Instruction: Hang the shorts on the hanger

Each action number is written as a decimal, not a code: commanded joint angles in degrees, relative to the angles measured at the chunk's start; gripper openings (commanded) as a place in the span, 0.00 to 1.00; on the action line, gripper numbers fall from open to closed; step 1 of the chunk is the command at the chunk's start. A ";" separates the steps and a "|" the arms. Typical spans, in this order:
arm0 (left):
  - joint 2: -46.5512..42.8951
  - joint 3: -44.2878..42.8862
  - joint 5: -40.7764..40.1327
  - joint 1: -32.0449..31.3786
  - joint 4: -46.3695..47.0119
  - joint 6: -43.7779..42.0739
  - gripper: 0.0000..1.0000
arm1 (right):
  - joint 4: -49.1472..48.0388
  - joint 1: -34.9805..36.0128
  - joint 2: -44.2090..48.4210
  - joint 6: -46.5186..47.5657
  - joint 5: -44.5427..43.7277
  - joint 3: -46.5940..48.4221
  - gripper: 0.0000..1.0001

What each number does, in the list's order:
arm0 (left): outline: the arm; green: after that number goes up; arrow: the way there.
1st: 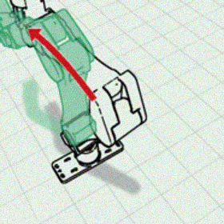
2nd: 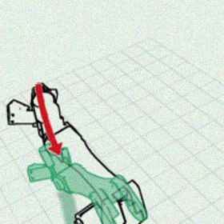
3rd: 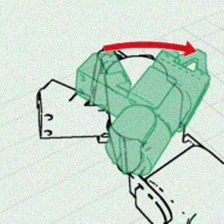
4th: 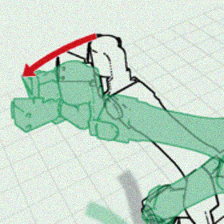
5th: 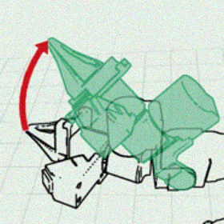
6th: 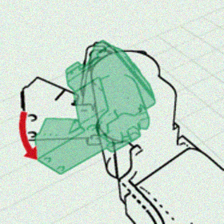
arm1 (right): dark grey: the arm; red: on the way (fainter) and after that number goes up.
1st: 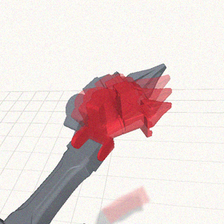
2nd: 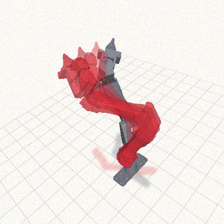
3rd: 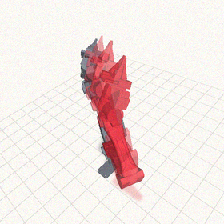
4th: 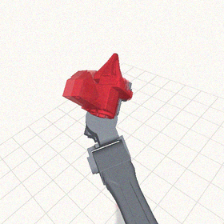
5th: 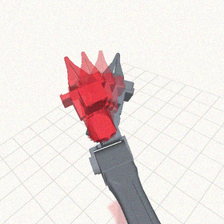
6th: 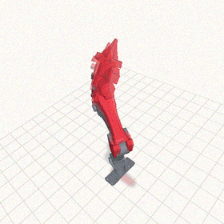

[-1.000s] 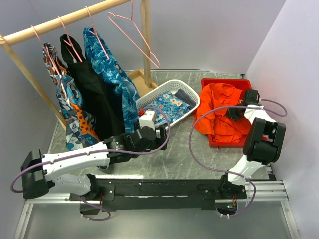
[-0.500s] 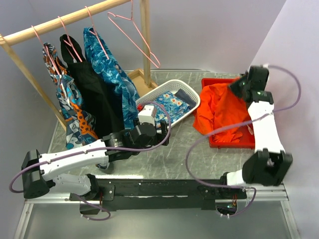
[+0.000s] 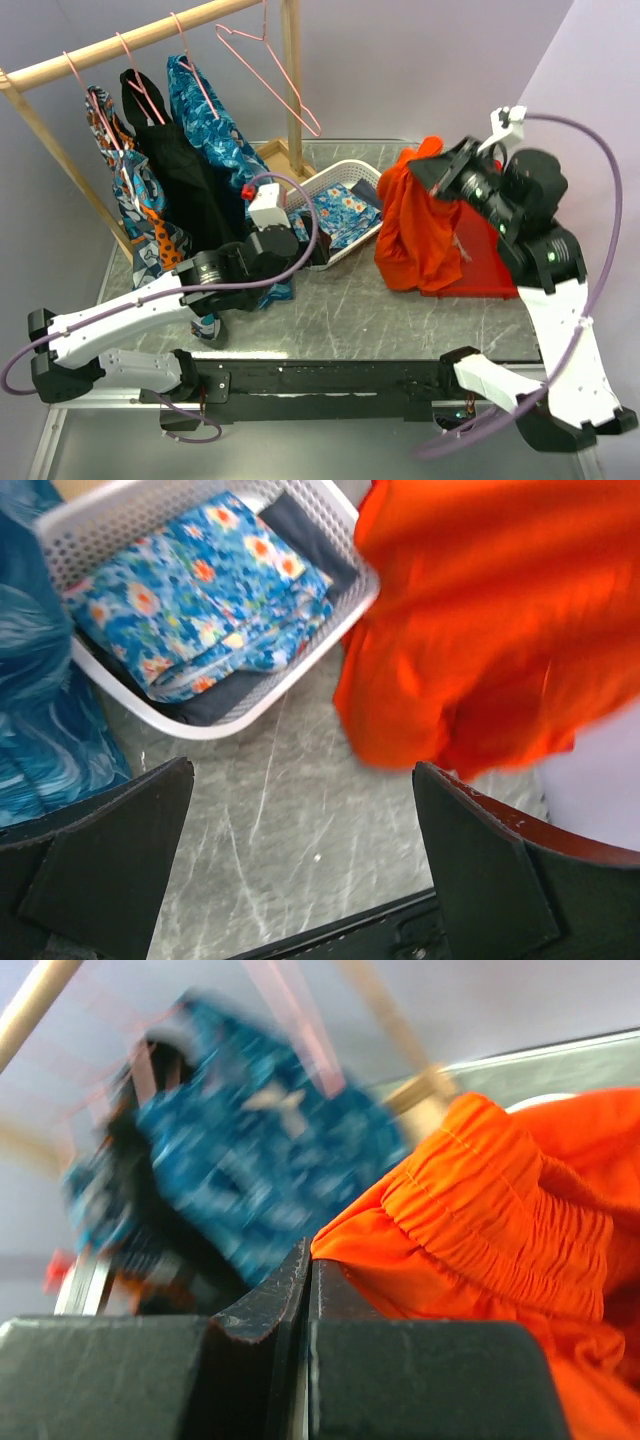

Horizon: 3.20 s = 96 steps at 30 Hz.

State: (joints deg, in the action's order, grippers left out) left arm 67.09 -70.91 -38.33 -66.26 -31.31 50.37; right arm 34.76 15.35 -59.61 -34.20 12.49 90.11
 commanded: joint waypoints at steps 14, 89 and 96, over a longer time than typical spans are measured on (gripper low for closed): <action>-4.69 7.28 -0.01 0.60 1.95 1.49 0.97 | -8.58 30.61 15.31 -4.30 -16.42 -43.78 0.71; 1.74 16.26 13.87 2.63 4.85 1.07 0.02 | 17.34 27.01 -15.53 5.29 -37.97 2.42 0.00; -2.93 8.35 17.05 2.45 6.79 -5.02 0.49 | 27.01 26.92 -20.18 0.63 -41.49 25.79 0.00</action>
State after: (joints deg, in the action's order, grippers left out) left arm 65.76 -57.45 -23.81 -63.37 -26.02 50.68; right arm 56.47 42.70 -78.81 -29.50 -24.97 105.30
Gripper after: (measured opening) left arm 0.434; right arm 0.045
